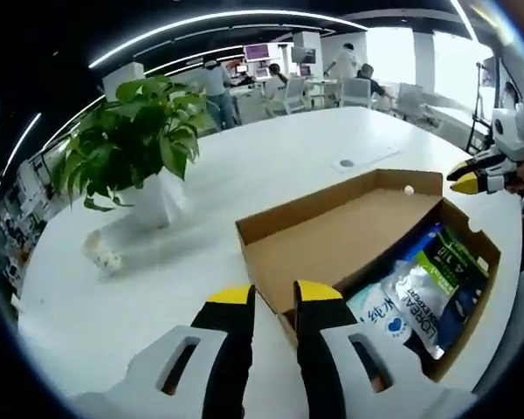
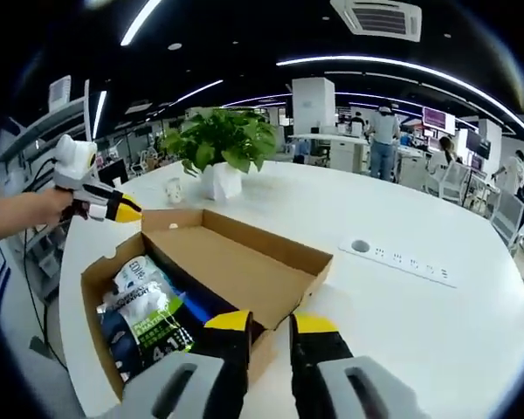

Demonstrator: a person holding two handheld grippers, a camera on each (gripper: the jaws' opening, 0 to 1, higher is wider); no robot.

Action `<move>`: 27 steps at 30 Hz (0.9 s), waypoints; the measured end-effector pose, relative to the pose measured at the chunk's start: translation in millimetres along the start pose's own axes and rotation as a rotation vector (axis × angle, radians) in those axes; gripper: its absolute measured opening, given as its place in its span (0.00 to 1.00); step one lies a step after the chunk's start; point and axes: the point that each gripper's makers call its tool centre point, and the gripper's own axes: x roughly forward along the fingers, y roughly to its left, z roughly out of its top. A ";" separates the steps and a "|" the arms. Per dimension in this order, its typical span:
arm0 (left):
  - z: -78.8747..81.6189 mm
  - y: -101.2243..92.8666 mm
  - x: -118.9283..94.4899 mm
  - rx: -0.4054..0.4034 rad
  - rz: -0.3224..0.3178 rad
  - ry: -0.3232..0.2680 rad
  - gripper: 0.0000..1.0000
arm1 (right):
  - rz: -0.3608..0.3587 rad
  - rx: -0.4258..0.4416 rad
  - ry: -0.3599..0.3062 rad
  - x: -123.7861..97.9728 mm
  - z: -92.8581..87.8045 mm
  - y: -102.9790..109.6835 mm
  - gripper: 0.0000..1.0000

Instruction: Operate the shoe box by opening the lid, removing the specified soft item, and placing it in the target area until the item is outside and the box remains undamaged.

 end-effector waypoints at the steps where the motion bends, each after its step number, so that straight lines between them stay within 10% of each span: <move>1: 0.9 -3.6 -2.7 0.008 -0.004 -0.004 0.16 | 0.003 -0.005 -0.002 -2.0 0.4 1.7 0.15; 27: -37.0 -99.8 -36.3 -0.042 -0.261 0.131 0.28 | 0.100 -0.070 0.008 -23.2 -18.0 46.8 0.30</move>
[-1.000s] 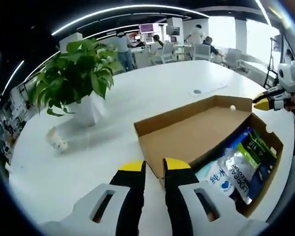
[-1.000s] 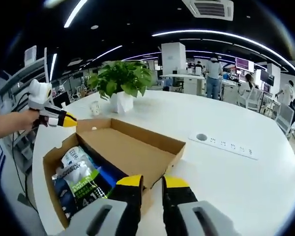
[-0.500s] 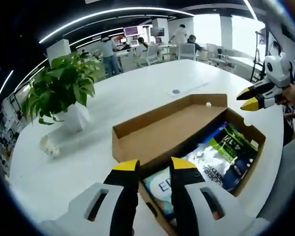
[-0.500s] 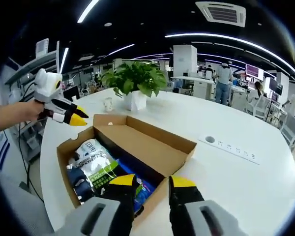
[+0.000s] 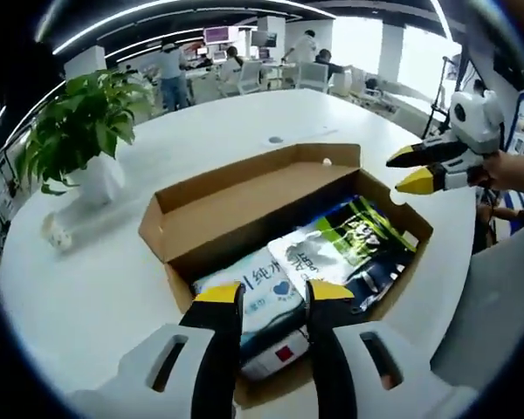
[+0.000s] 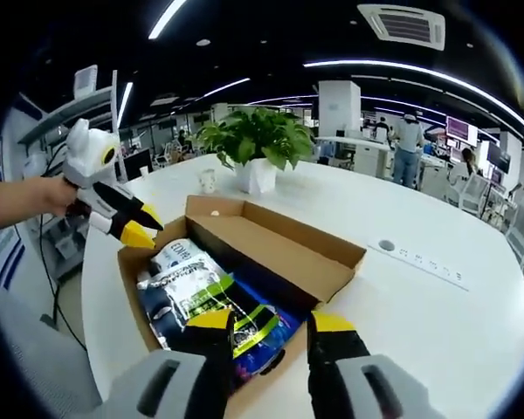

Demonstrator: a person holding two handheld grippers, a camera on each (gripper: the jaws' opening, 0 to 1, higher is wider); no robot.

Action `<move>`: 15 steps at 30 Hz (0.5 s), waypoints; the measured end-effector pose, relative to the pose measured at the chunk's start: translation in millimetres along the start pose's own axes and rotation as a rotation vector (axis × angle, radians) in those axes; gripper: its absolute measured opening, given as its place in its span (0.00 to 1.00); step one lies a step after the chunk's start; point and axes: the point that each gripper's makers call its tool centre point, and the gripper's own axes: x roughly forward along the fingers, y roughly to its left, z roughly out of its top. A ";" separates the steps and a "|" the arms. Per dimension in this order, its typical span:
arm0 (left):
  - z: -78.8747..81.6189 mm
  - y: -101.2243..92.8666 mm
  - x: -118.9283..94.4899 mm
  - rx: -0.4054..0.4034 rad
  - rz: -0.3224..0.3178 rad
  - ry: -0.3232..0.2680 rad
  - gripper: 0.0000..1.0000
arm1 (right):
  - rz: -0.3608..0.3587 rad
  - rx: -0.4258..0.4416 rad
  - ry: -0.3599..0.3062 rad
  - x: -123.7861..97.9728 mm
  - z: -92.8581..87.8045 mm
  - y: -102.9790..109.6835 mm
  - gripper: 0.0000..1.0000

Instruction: Operate the shoe box by opening the lid, removing the specified soft item, and placing it in the target area until the item is outside and the box remains undamaged.

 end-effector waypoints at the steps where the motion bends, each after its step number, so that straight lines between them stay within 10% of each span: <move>1: -3.0 -6.0 0.5 -0.010 -0.031 0.008 0.28 | 0.003 -0.002 0.000 -0.1 -0.3 1.0 0.30; 15: -31.7 -23.5 15.3 -0.091 -0.073 0.114 0.26 | 0.022 -0.034 -0.016 -6.7 -2.1 10.7 0.31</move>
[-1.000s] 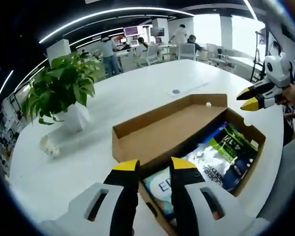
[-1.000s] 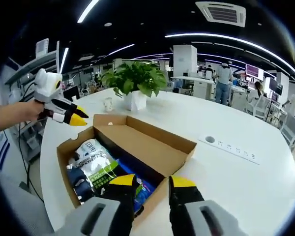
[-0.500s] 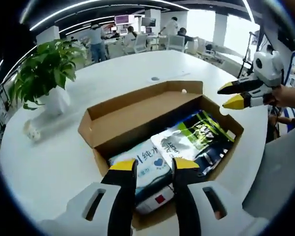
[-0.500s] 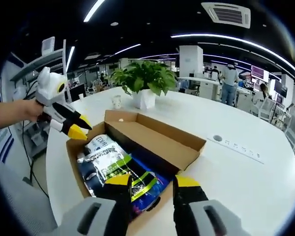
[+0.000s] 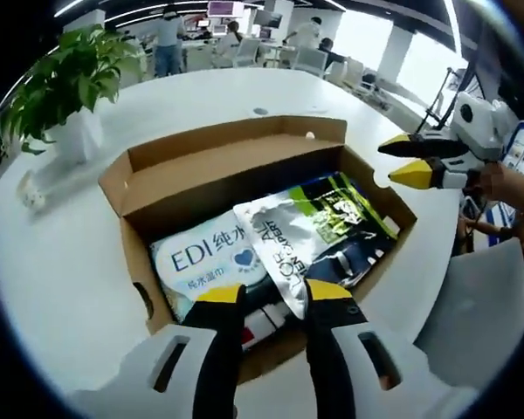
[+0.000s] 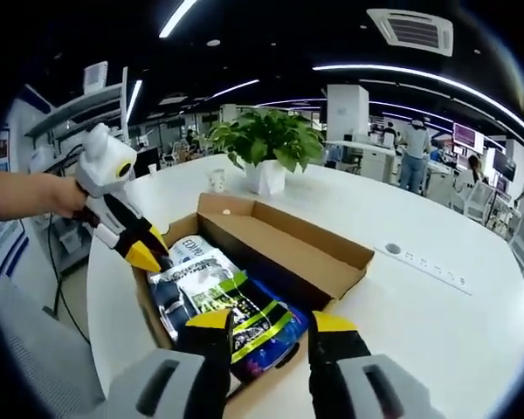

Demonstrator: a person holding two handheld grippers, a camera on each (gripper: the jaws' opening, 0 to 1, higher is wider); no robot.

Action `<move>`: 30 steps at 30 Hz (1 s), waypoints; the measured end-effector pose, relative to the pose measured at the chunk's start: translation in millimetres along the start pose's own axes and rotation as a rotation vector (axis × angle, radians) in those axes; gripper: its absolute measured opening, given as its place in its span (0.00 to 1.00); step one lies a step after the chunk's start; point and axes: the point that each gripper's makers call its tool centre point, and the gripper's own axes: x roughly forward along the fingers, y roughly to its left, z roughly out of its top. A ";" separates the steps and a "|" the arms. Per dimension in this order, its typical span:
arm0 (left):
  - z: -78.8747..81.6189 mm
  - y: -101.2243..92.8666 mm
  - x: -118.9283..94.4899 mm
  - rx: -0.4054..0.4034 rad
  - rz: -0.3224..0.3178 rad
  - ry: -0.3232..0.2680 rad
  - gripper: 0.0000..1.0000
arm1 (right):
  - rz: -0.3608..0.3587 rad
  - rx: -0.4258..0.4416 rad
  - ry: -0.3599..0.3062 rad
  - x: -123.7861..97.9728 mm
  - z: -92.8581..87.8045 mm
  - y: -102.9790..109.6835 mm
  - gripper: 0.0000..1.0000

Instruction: Operate the shoe box by opening the lid, removing the specified soft item, and placing it in the target area until the item is outside and the box remains undamaged.

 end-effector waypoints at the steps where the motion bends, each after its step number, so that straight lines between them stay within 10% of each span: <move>1: -1.2 -0.3 1.3 -0.002 -0.003 0.006 0.26 | 0.001 -0.002 -0.001 -0.4 0.0 0.7 0.31; 18: -10.2 -12.8 18.8 -0.249 -0.151 0.005 0.16 | -0.001 0.008 -0.006 -5.6 -7.4 -2.0 0.30; 30: -7.6 -15.2 9.6 -0.169 -0.140 -0.020 0.01 | 0.023 0.017 0.001 2.6 -7.2 6.1 0.30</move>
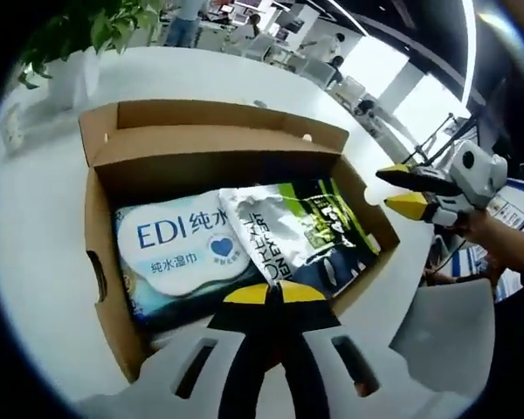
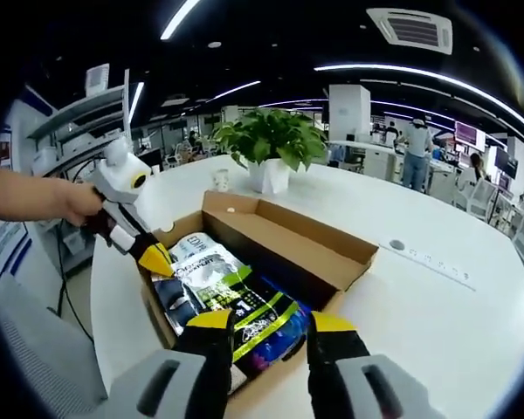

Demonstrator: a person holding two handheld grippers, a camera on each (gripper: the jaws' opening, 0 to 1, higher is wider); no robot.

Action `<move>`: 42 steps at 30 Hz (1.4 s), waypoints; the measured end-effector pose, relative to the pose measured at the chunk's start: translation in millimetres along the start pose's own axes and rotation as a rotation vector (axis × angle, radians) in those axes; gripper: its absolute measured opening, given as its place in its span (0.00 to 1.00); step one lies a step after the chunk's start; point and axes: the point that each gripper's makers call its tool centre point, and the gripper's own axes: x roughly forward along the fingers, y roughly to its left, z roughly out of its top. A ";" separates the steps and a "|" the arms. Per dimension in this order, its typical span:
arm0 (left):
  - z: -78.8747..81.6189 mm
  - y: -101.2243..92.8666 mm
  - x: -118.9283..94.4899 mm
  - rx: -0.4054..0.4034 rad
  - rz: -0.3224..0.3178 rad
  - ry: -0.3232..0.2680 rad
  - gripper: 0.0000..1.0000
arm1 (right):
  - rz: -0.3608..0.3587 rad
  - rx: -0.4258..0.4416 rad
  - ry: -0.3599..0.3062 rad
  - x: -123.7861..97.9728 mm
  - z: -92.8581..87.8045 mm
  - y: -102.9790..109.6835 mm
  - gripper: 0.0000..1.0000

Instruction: Operate the shoe box by opening the lid, removing the specified soft item, and placing it in the target area until the item is outside and the box remains undamaged.

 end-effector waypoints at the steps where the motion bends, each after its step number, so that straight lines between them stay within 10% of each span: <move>1: 0.3 -0.1 -0.9 0.018 0.003 -0.002 0.01 | 0.002 0.000 0.003 0.8 -0.1 0.8 0.30; 34: -4.6 26.5 -17.9 0.043 0.050 -0.017 0.00 | 0.137 0.036 0.138 66.0 -10.1 19.2 0.37; 42: -8.1 28.2 -15.4 0.033 0.044 -0.011 0.00 | 0.135 0.056 0.153 73.1 -14.7 17.8 0.26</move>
